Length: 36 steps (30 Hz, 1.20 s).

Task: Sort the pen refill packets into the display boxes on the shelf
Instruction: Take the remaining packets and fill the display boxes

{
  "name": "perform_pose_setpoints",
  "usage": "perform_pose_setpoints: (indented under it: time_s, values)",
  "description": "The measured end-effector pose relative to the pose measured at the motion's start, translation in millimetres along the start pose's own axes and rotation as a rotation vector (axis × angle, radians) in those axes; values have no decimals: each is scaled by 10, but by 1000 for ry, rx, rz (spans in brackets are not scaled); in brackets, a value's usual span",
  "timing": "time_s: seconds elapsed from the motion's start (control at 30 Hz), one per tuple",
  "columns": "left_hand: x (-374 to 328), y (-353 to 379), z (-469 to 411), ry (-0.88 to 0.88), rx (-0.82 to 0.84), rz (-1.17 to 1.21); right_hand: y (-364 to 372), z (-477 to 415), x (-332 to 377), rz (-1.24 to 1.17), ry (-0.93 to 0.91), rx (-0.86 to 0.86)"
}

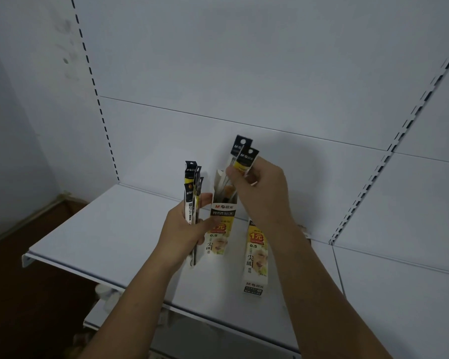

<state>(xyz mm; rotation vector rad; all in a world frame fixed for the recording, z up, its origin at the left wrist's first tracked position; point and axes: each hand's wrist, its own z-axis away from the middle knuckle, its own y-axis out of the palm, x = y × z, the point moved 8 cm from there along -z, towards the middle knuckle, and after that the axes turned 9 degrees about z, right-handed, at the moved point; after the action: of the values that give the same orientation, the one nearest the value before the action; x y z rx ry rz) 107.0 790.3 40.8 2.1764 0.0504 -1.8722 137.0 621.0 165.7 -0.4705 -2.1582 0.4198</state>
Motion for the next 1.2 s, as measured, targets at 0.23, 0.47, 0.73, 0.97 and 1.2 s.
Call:
perform_pose_setpoints:
  time_s: [0.23, 0.47, 0.73, 0.97, 1.2]
  values:
    - [2, 3, 5, 11, -13, -1, 188, 33, -166, 106, 50, 172]
    - [-30, -19, 21, 41, -42, 19, 72, 81, -139, 65, 61, 112]
    - [-62, -39, 79, -44, 76, 559, 1, 249, -83, 1, 51, 38]
    - [-157, 40, 260, -90, 99, 340, 65, 412, 6, -48, 47, 105]
    - [-354, 84, 431, -48, 85, 34, 150, 627, 69, -176, 148, 271]
